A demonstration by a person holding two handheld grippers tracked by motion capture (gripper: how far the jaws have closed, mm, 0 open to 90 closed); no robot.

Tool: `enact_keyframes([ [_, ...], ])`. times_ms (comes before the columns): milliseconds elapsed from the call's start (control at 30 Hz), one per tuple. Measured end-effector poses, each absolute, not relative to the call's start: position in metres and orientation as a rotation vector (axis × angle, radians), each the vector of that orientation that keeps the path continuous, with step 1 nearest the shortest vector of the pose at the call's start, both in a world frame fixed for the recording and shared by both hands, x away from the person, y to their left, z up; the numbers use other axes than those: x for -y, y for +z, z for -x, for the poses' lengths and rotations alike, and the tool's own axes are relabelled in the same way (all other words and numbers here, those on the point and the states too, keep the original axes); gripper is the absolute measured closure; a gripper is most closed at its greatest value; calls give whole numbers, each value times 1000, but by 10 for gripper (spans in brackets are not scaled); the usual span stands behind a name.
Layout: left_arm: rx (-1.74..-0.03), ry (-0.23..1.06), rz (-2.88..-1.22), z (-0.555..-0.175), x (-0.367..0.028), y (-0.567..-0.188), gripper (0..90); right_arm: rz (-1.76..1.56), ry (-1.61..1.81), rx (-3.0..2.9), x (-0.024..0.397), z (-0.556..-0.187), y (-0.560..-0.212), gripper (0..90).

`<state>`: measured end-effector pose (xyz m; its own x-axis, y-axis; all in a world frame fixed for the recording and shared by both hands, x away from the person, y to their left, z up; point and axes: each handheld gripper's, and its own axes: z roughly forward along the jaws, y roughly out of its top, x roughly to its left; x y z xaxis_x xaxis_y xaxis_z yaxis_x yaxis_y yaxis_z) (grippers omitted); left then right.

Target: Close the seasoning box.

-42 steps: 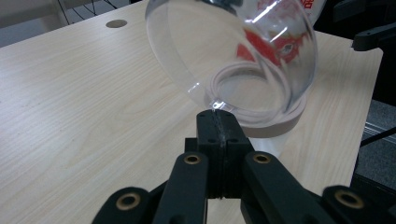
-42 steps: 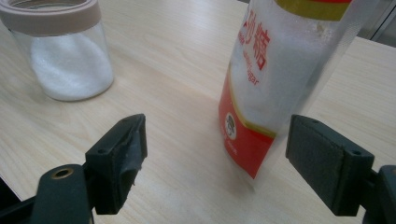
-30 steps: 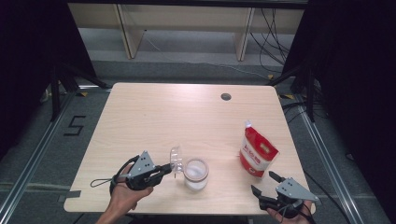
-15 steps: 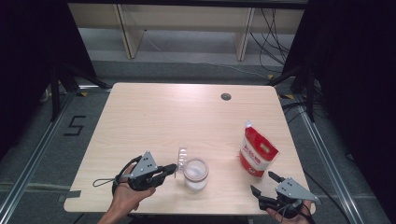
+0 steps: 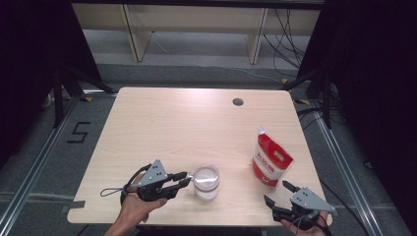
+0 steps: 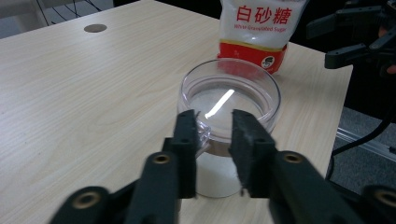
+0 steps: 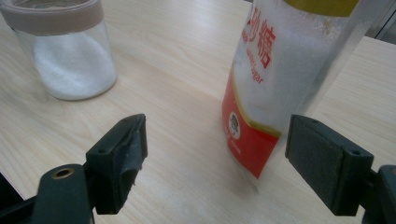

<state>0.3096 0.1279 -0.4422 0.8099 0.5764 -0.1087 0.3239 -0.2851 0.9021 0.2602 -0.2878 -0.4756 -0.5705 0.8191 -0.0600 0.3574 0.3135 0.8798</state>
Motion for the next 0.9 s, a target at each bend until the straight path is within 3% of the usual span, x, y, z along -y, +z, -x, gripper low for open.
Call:
enact_keyframes([
  [100, -657, 256, -1885, -307, -131, -441, 576, -1026, 1192, -2074, 288, -260, -476, 217],
  [133, -658, 247, -1878, -305, -133, -440, 514, -1040, 1199, -2075, 288, -260, -475, 217],
  [333, -682, 262, -1885, -301, -142, -439, 390, -1037, 1207, -2062, 287, -259, -475, 216],
  [633, -748, 270, -1893, -296, -160, -449, 292, -1046, 1210, -2072, 286, -260, -475, 215],
  [900, -750, 291, -1918, -290, -169, -461, 269, -1042, 1200, -2076, 286, -259, -474, 212],
])
